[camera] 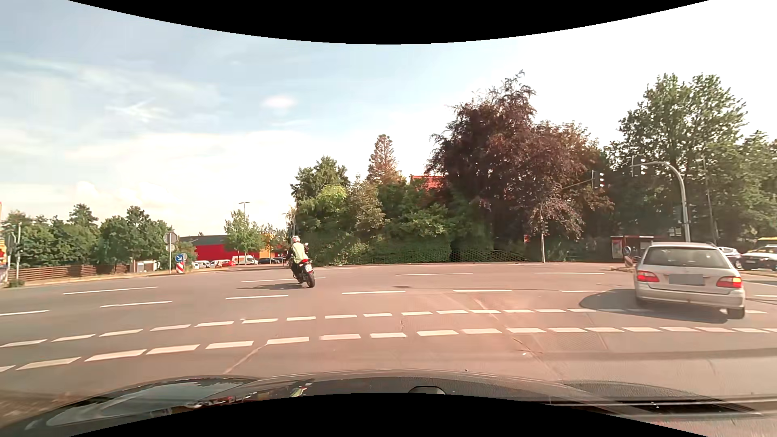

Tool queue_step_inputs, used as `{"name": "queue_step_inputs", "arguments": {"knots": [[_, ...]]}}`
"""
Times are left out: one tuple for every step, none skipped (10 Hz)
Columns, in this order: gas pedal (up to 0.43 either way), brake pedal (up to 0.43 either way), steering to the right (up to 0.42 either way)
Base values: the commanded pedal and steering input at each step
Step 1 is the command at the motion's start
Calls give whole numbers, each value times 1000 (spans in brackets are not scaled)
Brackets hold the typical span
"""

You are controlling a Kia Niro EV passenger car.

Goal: Follow the waypoints while adhering to traffic rules and regulations

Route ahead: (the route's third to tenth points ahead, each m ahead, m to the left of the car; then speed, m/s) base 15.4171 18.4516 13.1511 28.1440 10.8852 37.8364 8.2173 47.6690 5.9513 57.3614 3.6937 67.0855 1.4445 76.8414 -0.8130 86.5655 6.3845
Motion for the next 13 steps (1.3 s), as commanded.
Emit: {"name": "queue_step_inputs", "arguments": {"knots": [[87,0,-94],[87,0,-109],[87,0,-129],[87,0,-147],[87,0,-169],[98,0,-186],[110,0,-203],[110,0,-217],[110,0,-229],[110,0,-240],[118,0,-248],[118,0,-255],[118,0,-259]]}}
